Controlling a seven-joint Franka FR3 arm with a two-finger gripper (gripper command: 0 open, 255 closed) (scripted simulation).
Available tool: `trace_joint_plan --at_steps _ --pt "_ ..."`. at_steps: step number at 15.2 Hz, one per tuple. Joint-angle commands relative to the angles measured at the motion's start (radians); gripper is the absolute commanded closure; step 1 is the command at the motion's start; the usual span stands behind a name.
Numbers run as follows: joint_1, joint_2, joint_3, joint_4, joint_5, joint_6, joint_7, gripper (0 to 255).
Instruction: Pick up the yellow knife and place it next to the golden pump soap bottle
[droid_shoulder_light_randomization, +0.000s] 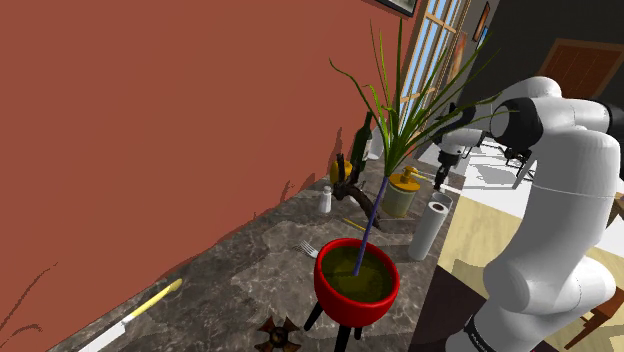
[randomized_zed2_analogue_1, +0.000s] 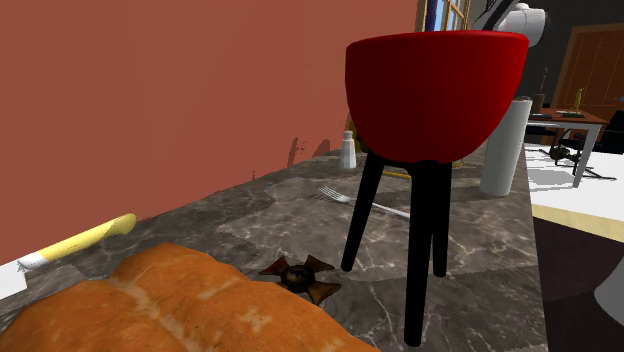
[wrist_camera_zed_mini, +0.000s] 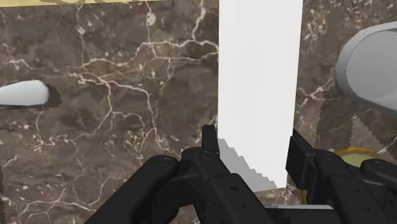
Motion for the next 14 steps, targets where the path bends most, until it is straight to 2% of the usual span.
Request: trace_joint_plan --at_steps 1,14 --pt "-0.003 0.014 0.002 -0.009 0.006 0.023 -0.004 255" --pt "-0.019 0.112 0.024 -0.055 0.049 0.162 -0.027 255"
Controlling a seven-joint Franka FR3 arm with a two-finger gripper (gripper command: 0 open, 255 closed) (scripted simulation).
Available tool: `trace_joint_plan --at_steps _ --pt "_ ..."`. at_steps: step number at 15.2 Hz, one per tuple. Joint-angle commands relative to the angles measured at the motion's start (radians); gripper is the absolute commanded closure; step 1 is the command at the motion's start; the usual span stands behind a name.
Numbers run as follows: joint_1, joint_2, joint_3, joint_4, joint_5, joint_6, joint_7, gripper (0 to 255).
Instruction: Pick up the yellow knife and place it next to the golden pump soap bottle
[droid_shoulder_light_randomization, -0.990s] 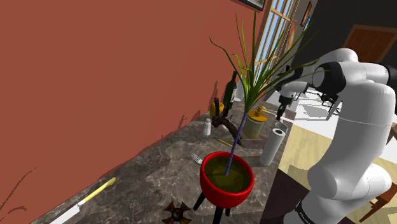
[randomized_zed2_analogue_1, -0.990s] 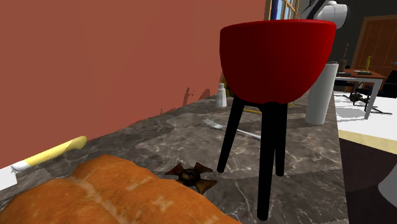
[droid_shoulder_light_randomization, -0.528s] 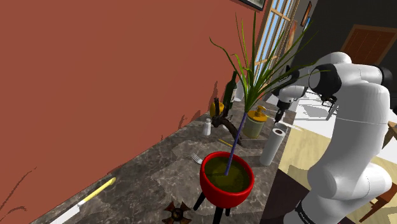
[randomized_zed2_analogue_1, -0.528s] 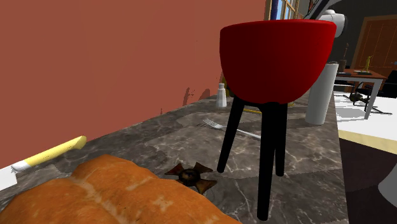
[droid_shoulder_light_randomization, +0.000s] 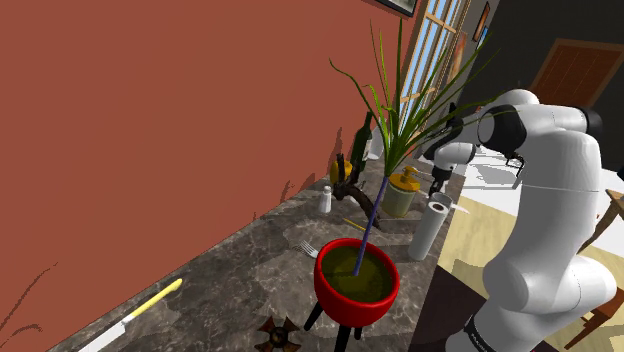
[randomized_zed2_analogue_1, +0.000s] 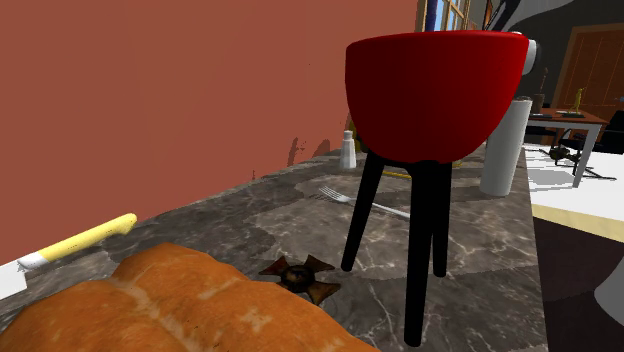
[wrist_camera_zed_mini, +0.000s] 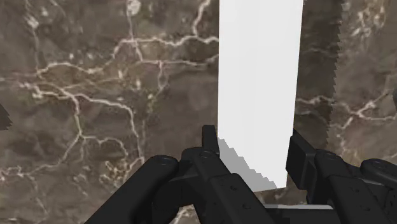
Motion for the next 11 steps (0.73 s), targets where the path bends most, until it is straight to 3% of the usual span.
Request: trace_joint_plan --at_steps 1,11 --pt "-0.004 0.016 0.004 -0.006 0.007 0.022 -0.005 255" --pt "-0.008 0.037 0.009 -0.01 0.016 0.045 -0.009 255"
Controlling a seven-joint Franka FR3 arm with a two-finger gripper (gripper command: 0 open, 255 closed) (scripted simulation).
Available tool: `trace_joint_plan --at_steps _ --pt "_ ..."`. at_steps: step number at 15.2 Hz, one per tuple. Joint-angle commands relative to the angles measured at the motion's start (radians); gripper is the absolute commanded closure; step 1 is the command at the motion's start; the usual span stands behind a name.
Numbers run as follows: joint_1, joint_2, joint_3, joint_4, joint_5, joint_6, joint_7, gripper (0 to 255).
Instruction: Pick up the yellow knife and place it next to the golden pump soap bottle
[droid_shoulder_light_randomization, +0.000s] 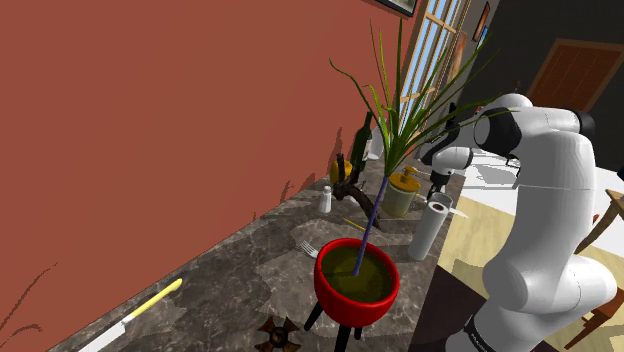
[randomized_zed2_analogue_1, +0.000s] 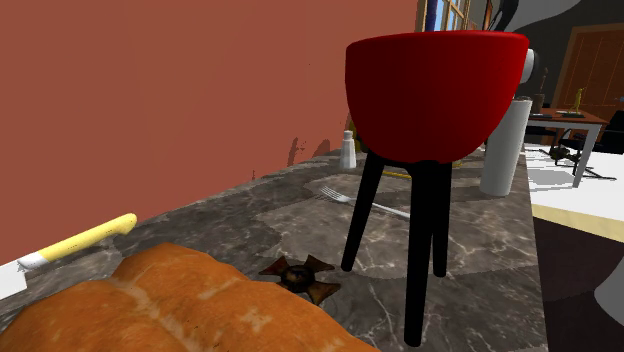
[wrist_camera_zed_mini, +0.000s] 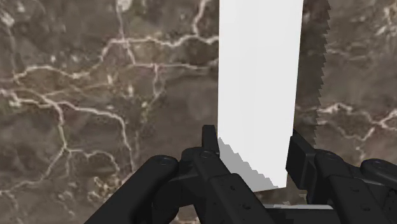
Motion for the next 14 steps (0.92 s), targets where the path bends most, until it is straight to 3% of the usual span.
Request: trace_joint_plan --at_steps 1,6,10,14 --pt "0.0 0.0 0.0 0.0 0.0 0.0 0.0 0" --pt "0.0 0.0 0.0 0.0 0.0 0.0 0.0 0" --pt "0.015 -0.072 -0.018 0.033 -0.031 -0.102 0.02 0" --pt "0.015 -0.072 -0.017 0.033 -0.031 -0.102 0.02 0"
